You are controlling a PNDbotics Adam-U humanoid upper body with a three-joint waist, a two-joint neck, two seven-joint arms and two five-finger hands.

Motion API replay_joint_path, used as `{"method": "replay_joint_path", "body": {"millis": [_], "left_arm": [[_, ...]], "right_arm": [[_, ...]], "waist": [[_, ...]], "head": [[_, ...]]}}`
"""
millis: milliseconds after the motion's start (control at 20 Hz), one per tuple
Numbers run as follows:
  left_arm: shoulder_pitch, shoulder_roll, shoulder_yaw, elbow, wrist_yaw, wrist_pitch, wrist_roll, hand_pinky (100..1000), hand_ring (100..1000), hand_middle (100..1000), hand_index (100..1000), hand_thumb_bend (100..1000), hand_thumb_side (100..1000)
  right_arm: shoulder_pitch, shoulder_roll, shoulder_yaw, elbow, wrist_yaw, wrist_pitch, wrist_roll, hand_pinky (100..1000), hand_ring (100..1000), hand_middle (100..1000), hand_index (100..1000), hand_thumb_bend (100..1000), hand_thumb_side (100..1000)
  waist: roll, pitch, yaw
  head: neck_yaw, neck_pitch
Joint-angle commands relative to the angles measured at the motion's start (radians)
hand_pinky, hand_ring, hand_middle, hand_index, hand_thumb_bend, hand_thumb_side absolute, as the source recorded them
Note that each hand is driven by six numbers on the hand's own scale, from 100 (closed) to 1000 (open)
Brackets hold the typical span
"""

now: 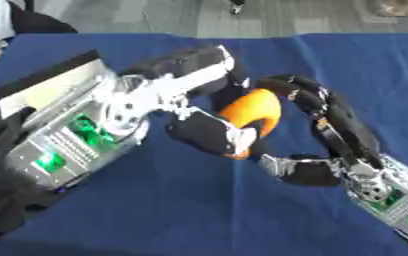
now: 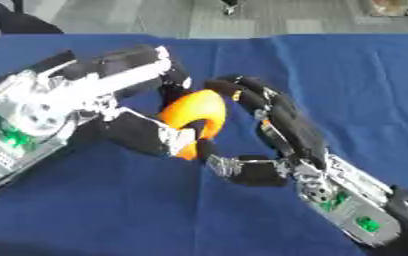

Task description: Pick up the objects with one hand, pass them to the other hand, and then place them into the box on the other side of the table.

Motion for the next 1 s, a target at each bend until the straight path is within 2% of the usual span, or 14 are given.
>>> {"method": "replay_joint_path", "body": {"millis": [50, 300, 550, 650, 700, 750, 1000], "left_arm": [[-0.009, 0.025, 0.013, 0.003, -0.071, -0.010, -0.037, 676, 520, 365, 415, 100, 246], [-0.003, 0.035, 0.019, 0.007, -0.173, -0.022, -0.100, 673, 525, 370, 414, 100, 250], [0.004, 0.061, 0.045, -0.011, -0.214, -0.027, -0.133, 675, 527, 372, 414, 100, 250], [0.009, 0.085, 0.068, -0.036, -0.210, -0.023, -0.140, 676, 524, 369, 413, 100, 248], [0.012, 0.101, 0.084, -0.053, -0.202, -0.018, -0.141, 676, 521, 368, 413, 100, 347], [0.017, 0.118, 0.102, -0.070, -0.191, -0.011, -0.141, 676, 521, 366, 413, 100, 246], [0.053, 0.214, 0.191, -0.088, -0.110, -0.002, -0.088, 677, 512, 361, 414, 100, 244]], "right_arm": [[-0.006, -0.019, -0.009, -0.009, 0.021, 0.019, -0.004, 828, 801, 812, 909, 767, 540], [-0.002, -0.020, -0.009, -0.009, 0.033, 0.029, -0.011, 829, 804, 816, 913, 768, 553], [0.006, -0.022, -0.008, -0.009, 0.044, 0.034, -0.007, 832, 808, 819, 913, 769, 544], [0.008, -0.024, -0.009, -0.009, 0.048, 0.035, -0.005, 833, 808, 819, 913, 768, 540], [0.010, -0.025, -0.009, -0.009, 0.051, 0.036, -0.004, 834, 809, 820, 913, 768, 532], [0.011, -0.026, -0.010, -0.009, 0.053, 0.037, -0.002, 834, 809, 820, 913, 769, 536], [0.018, -0.027, -0.014, -0.009, 0.060, 0.039, -0.003, 833, 809, 818, 911, 771, 526]], "waist": [[0.005, 0.000, 0.002], [0.004, 0.000, 0.002], [0.005, -0.002, 0.003], [0.007, -0.003, 0.003], [0.007, -0.003, 0.004], [0.008, -0.003, 0.005], [0.008, -0.002, 0.006]], "head": [[0.003, 0.002], [0.007, 0.002], [0.010, 0.002], [0.011, 0.002], [0.009, 0.002], [0.008, 0.002], [0.004, 0.002]]}}
